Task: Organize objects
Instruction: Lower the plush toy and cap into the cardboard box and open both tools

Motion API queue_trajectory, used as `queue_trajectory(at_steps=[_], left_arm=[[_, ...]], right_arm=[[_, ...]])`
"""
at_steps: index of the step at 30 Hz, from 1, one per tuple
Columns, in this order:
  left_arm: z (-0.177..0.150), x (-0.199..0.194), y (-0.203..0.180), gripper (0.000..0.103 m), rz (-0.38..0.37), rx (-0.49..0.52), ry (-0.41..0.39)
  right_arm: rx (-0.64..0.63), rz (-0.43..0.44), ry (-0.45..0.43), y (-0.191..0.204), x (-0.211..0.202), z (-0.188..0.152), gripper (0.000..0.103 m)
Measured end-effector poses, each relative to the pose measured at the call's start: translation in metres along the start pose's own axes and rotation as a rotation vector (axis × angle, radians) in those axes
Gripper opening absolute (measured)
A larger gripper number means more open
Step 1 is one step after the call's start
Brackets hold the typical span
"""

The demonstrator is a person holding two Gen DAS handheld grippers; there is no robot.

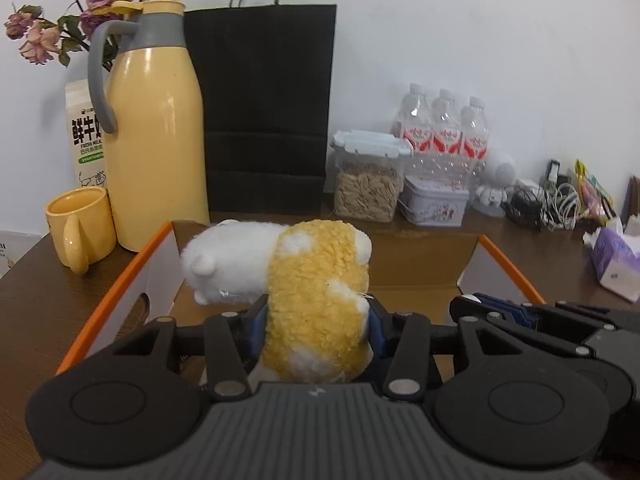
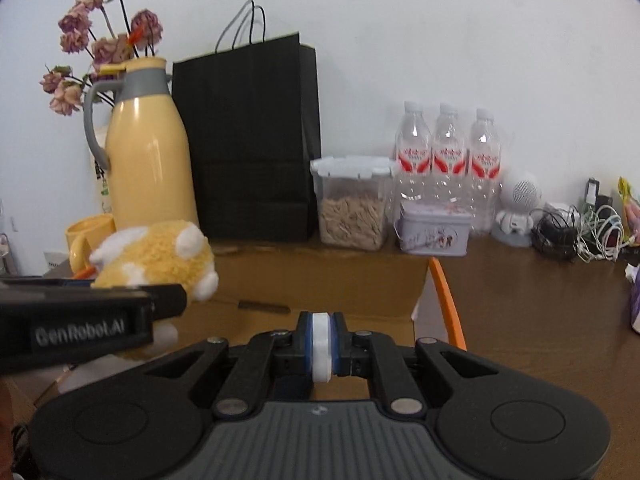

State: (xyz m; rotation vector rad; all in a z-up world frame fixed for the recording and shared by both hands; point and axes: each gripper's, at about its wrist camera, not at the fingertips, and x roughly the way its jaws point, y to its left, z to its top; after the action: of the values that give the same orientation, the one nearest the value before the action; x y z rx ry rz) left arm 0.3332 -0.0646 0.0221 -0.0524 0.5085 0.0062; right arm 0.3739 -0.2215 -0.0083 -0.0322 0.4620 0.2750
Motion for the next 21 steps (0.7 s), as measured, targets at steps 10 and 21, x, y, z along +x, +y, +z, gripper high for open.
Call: queue_trajectory(at_steps=[10,21], left_arm=[[-0.001,-0.018,-0.002,0.06,0.044,0.011,-0.101],[0.006,-0.049,0.002,0.103,0.095,-0.008,-0.227]], right_arm=[[-0.001,-0.003,0.03,0.001,-0.005,-0.008,0.011],[-0.022,0.002,-0.063,0.004,-0.035,-0.005,0.103]])
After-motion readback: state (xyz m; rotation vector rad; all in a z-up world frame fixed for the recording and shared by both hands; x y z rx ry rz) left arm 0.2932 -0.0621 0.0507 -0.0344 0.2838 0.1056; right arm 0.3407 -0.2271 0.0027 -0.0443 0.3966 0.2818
